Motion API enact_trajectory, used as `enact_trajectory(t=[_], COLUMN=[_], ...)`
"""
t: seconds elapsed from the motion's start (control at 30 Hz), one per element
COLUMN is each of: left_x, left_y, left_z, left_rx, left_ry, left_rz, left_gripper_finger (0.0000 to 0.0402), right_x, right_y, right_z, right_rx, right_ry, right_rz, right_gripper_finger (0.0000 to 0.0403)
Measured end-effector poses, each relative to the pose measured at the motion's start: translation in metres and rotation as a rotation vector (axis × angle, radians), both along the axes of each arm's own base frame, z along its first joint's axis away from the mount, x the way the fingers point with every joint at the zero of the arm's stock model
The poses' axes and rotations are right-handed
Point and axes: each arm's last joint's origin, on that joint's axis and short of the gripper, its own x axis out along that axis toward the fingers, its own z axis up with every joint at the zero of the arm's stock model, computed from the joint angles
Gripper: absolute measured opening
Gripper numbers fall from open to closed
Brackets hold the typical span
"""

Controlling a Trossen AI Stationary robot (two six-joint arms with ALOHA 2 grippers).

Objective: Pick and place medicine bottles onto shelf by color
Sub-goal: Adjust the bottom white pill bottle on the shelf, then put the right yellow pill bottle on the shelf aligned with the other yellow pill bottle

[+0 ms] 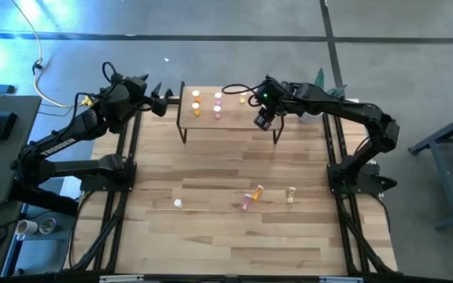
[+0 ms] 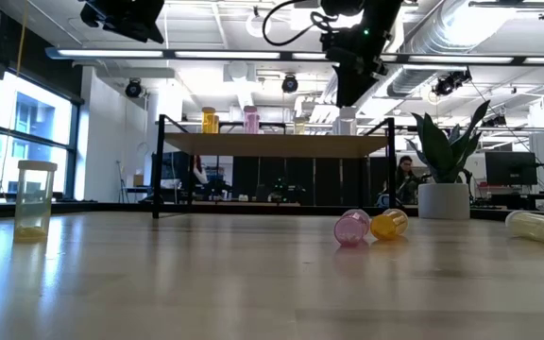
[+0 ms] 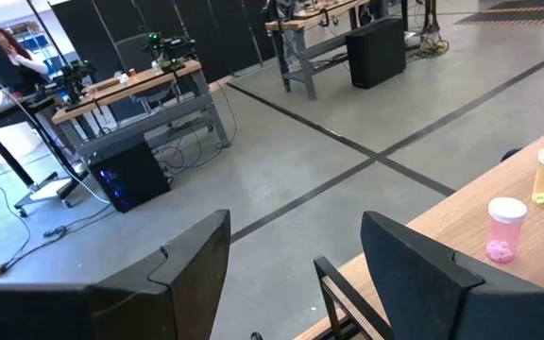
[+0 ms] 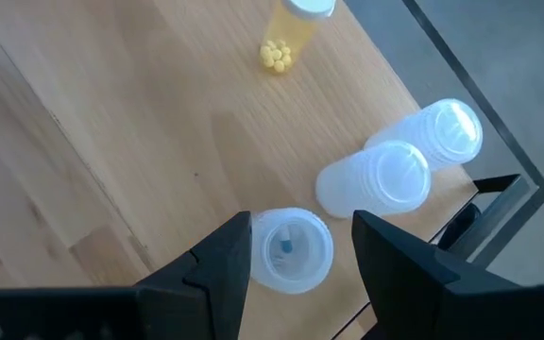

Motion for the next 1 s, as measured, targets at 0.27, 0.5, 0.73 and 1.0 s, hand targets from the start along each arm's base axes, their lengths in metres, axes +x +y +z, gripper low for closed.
enact_trajectory(t=[0.27,0.5,0.73,1.0], left_x=[0.000,0.000,0.000,-0.001], left_y=[0.000,0.000,0.000,0.000], left_z=[0.000,0.000,0.000,-0.003], left_rx=[0.000,0.000,-0.001,-0.022], left_ry=[0.000,0.000,0.001,0.025], left_rz=[0.000,0.000,0.000,0.000], left_gripper_finger=[0.0227,0.0227,0.0227,0.0227], right_x=[-0.003,-0.002,-0.002,-0.019], right_y=[0.001,0.000,0.001,0.008], right_z=[-0.001,-0.001,0.011,0.037], right_rx=[-0.002,-0.007,-0.010,-0.064], right_ry=[0.033,0.023,-0.018,-0.088], right_rz=[-0.011,-0.008,-0.003,0.034], right_gripper_finger=[0.0177,0.0177,0.0177,0.0177])
